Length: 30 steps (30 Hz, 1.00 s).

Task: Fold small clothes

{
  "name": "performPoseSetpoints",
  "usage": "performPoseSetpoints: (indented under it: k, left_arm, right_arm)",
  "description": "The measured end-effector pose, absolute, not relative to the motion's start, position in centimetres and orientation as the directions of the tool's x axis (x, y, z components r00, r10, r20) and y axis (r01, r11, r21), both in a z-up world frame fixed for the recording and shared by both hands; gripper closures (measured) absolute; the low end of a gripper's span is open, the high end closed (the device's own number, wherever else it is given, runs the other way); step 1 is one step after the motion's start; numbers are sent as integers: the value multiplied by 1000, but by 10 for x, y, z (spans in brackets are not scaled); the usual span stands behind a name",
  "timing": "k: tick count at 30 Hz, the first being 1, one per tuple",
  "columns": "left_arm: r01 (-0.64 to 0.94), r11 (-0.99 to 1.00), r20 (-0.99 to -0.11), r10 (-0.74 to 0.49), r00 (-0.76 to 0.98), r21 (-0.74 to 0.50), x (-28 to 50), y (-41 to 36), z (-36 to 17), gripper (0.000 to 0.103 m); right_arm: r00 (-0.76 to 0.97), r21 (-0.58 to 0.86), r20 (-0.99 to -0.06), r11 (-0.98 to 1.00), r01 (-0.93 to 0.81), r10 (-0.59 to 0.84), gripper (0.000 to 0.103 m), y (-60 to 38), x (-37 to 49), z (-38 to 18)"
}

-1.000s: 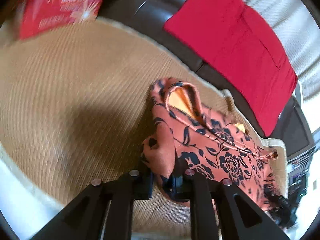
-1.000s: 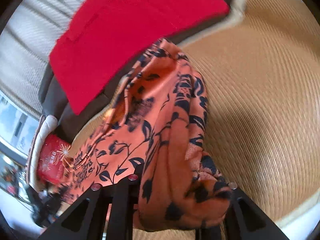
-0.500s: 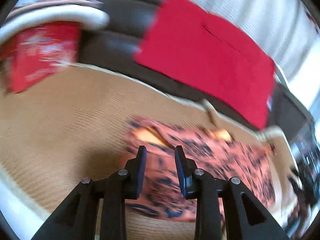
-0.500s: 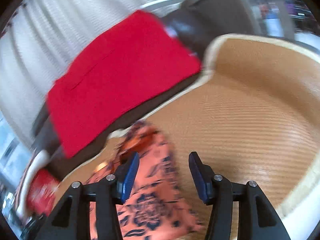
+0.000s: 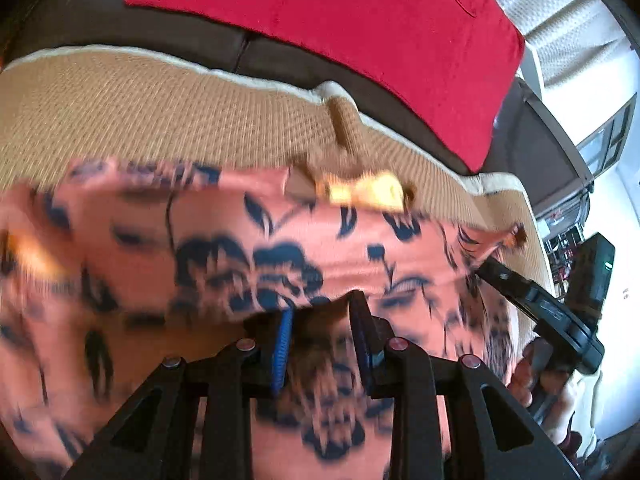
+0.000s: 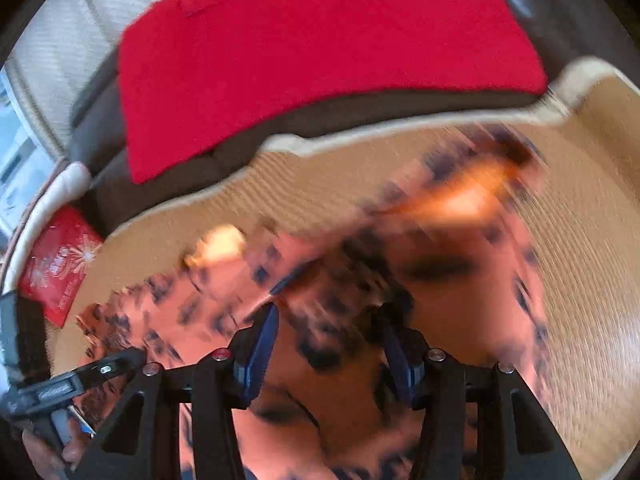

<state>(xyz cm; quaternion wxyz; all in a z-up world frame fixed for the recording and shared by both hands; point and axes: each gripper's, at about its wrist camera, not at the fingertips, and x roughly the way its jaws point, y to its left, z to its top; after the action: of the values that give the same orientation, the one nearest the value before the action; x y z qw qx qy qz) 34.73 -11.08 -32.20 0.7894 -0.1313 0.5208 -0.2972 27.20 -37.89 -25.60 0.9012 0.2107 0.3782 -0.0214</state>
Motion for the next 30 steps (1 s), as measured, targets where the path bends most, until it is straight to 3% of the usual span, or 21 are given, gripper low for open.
performPoseSetpoints:
  k: [4,6,8,16,18,21,24,26,30]
  left_arm:
    - [278,787,-664,-614,425,-550,382,-106,-310,74]
    - [262,804,-621,-583,524,-534,391,-102,-305,67]
    - [259,845,-624,-524,580,-468,393,-102,-301,62]
    - [234,846,-648,-521,556,-479,393,-97,-302,61]
    - [206,855,-663,-503,555,-476,382,-83,-307,59]
    - [94,908,-738,-389,551,-408,379,-78,-330,57]
    - [65,947,-786,-298,542,-314,376,-91,-338,57]
    - [82,986,-827,-168,536,-147,377,-114,-327,57]
    - [40,998,-809,-61,584,-47,372,-132,-291,56]
  right_arm:
    - [782,444,-599,885,144,173,47,-386,299,-248]
    - [805,478,-566,866,148,175,47,-395,305,-245]
    - [813,484,-563,857,178,149,48,-406,307,-245]
    - [823,574,-534,798,183,195,48,-437,290,-246]
    - [797,573,-563,798,186,219,48,-439,289,-249]
    - [702,573,-663,780,251,261,49,-444,292,-277]
    - [696,535,-673,814,225,250,50,-442,286,-267]
    - [719,494,-656,851,177,231,50,-439,275,-253]
    - [757,350,-636,930,112,148,50,-434,255,-234]
